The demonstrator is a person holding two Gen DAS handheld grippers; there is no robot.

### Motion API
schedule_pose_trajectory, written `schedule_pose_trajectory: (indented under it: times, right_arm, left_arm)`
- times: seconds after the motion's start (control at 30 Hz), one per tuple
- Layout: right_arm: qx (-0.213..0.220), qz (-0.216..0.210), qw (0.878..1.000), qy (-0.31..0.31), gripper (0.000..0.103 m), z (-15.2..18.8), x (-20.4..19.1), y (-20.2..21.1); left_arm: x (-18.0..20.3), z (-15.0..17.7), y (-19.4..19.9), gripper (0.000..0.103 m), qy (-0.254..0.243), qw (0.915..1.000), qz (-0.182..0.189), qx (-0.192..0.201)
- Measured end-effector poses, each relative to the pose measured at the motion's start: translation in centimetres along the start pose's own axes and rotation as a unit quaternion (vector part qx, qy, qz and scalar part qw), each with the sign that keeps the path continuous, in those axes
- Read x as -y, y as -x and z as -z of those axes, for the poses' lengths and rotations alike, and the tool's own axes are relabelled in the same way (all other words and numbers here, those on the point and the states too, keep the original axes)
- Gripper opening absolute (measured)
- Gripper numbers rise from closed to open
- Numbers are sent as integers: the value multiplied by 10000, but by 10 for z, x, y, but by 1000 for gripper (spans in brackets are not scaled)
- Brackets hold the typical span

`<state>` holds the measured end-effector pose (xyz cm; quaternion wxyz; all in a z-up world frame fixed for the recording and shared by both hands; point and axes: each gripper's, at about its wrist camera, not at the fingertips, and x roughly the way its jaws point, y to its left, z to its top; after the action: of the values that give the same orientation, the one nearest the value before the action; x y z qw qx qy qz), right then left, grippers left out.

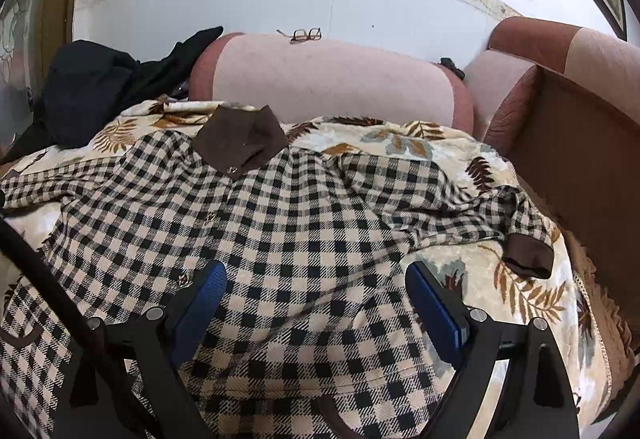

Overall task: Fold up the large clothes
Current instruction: 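Position both grippers open over the checked shirt's front panel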

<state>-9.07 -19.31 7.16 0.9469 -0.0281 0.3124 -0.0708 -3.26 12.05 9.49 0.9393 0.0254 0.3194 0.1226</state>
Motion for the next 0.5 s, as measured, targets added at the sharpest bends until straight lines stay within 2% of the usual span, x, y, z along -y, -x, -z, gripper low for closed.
schedule_pose_trajectory:
  times: [0.13, 0.2, 0.37, 0.5]
  right_arm:
    - [-29, -58, 10000, 21, 87, 3, -4, 0]
    - [-53, -107, 9999, 12, 87, 4, -6, -1]
    - [-157, -213, 9996, -74, 86, 6, -4, -6]
    - [-261, -244, 9992, -149, 86, 7, -2, -12]
  left_arm:
    - [-11, -7, -10, 96, 41, 9993, 120, -342]
    - [-19, -13, -14, 91, 88, 9991, 102, -409]
    - [-34, -25, -21, 77, -310, 9988, -179, -345]
    - [-46, -31, -22, 74, -590, 9974, -359, -184]
